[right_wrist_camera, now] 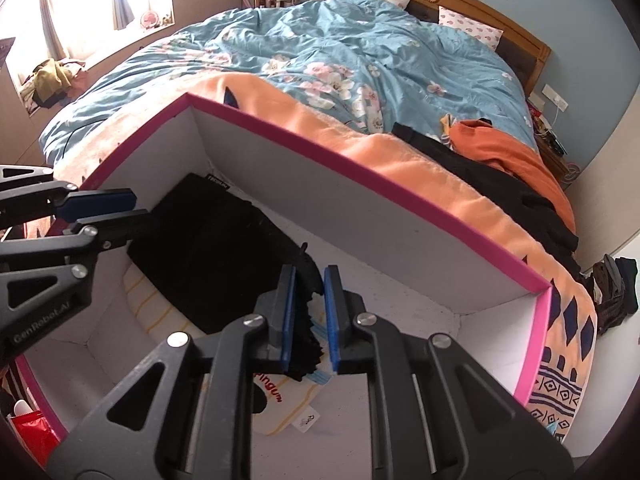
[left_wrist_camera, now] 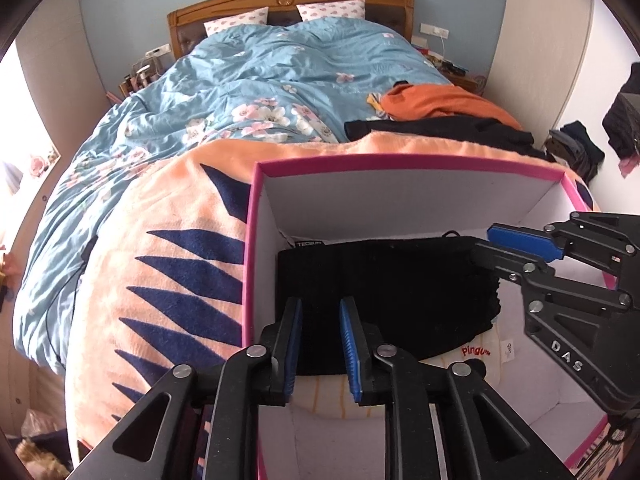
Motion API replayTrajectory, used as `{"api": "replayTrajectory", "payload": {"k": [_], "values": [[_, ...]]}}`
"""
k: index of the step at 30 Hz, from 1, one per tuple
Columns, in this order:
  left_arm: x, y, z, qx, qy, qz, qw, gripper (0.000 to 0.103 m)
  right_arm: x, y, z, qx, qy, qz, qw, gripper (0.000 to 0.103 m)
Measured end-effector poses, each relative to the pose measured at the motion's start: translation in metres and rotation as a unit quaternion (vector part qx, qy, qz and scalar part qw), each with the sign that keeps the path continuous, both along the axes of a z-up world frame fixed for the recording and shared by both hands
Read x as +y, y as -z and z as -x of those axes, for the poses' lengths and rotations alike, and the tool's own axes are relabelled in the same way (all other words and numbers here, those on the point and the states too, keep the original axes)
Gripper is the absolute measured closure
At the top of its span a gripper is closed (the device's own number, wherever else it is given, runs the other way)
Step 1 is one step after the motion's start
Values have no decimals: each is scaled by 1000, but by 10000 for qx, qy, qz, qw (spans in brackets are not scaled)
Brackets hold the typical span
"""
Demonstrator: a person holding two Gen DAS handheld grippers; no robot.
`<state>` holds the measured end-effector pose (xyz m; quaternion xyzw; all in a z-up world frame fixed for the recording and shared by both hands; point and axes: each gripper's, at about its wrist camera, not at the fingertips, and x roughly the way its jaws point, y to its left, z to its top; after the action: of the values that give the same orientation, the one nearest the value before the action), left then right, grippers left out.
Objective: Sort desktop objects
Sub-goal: 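Open the right gripper to release the black cloth onto the pouch, then withdraw the right gripper and move it toward the blue glasses case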
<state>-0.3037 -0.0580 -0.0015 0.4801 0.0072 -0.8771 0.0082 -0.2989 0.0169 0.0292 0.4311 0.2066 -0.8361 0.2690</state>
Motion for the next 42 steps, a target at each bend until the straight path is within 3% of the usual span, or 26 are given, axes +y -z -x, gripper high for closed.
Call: {"api": "replayTrajectory", "payload": {"k": [10, 17, 23, 26, 32, 36, 42], "values": [[-2, -32, -35, 524, 61, -299, 9982, 63, 15, -23, -34, 297, -96, 392, 9987, 84], [1, -56, -76, 974, 46, -310, 9948, 47, 34, -48, -77, 375, -395, 1061, 9929, 83], [9, -73, -119, 1401, -60, -40, 9901, 35, 50, -67, -124, 506, -765, 1598, 9829, 81], [18, -80, -146, 1649, -7, 78, 9863, 23, 60, -73, -148, 514, -893, 1919, 9760, 76], [29, -86, -187, 1919, 31, 305, 9809, 16, 70, -70, -179, 368, -1109, 2173, 9691, 69], [34, -88, -207, 2136, 17, 421, 9760, 0, 75, -65, -197, 256, -1224, 2284, 9655, 63], [32, -83, -227, 2145, 2, 437, 9757, 0, 80, -51, -216, 114, -1295, 2251, 9656, 62]]}}
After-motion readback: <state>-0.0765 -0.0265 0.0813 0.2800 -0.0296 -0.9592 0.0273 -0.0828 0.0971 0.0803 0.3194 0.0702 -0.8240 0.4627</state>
